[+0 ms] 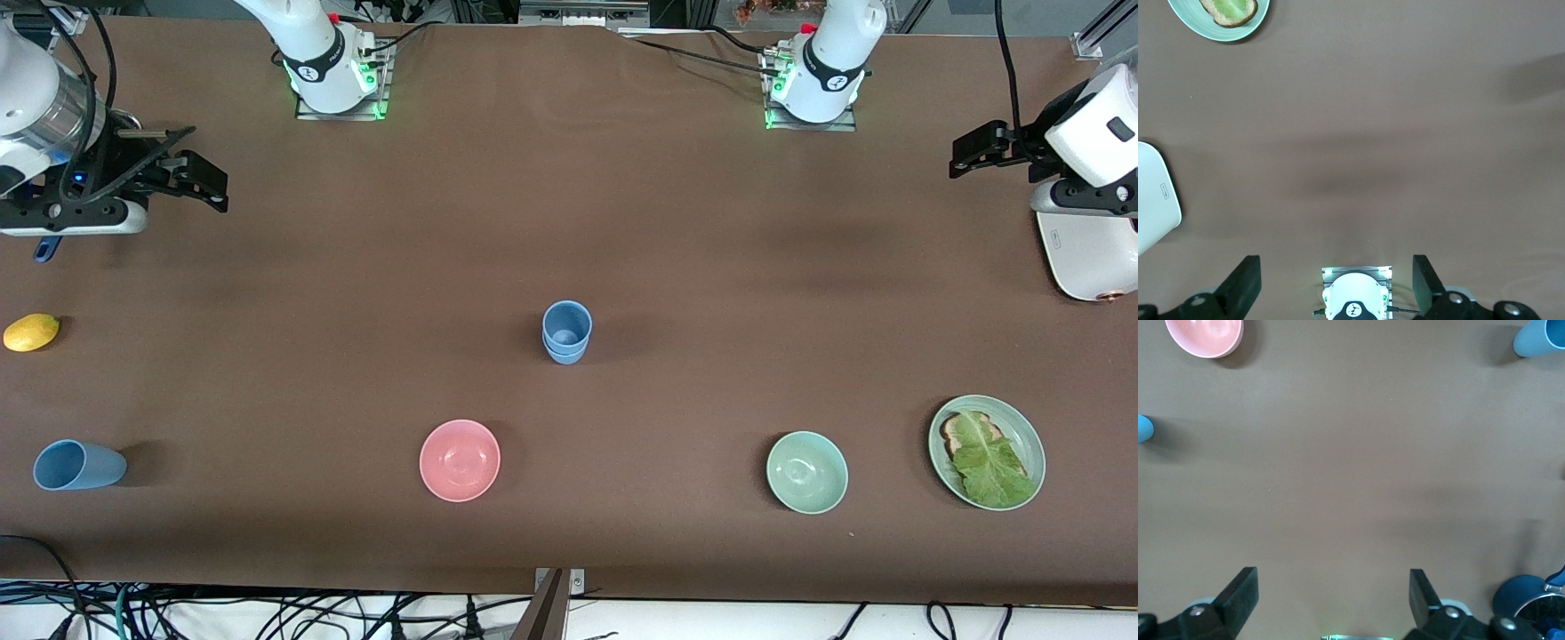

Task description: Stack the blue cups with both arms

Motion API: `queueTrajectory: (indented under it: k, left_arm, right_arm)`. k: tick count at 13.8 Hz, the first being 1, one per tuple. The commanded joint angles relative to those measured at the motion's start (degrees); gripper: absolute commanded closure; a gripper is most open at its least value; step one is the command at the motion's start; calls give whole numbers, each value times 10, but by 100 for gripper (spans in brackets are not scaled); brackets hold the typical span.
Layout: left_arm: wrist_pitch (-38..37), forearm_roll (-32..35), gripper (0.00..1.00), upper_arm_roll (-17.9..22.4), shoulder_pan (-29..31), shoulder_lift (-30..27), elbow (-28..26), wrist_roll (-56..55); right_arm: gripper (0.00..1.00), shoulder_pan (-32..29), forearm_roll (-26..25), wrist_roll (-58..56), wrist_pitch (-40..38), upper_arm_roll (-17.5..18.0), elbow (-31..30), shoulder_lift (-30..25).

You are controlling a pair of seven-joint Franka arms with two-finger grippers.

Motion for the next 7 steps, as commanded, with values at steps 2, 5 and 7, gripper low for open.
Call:
queueTrajectory:
  k: [2, 5, 7]
  left_arm:
    - [-3, -15, 0, 2, -1, 6, 15, 12]
    - [-3, -15, 0, 2, -1, 8, 15, 12]
    - [-3, -14, 0, 2, -1, 8, 15, 12]
  right_arm:
    - [0, -12, -2, -12, -7, 9, -7, -12]
    - [0, -12, 2, -35, -6, 9, 4, -12]
    - [0, -13, 14, -36, -6, 9, 7, -11]
